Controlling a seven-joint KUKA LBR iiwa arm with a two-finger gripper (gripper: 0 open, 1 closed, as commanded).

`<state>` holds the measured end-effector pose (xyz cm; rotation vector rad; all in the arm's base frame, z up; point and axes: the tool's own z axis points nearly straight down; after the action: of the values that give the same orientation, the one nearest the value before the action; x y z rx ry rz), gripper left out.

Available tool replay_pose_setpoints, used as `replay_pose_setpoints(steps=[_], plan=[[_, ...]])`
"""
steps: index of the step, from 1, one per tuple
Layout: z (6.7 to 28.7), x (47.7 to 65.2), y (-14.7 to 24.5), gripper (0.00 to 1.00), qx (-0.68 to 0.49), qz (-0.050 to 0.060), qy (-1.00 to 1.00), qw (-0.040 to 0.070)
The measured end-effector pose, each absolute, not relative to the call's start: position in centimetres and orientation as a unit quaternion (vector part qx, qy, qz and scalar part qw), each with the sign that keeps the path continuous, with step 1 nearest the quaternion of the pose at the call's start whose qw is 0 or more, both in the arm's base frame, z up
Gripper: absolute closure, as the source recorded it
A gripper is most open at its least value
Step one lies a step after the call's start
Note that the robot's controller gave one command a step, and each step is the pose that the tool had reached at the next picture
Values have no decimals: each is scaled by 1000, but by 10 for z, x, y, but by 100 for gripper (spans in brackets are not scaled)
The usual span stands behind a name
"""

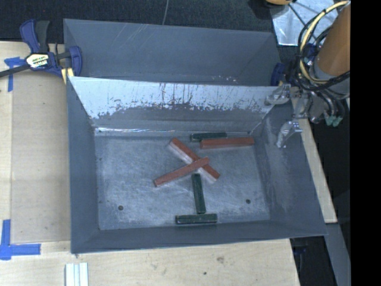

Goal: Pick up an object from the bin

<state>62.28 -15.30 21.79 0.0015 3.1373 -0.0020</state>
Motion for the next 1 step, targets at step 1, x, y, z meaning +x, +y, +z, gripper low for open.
replay_pose_setpoints(steps=[1], plan=[[177,622,-141,0,36,-1,999,5]])
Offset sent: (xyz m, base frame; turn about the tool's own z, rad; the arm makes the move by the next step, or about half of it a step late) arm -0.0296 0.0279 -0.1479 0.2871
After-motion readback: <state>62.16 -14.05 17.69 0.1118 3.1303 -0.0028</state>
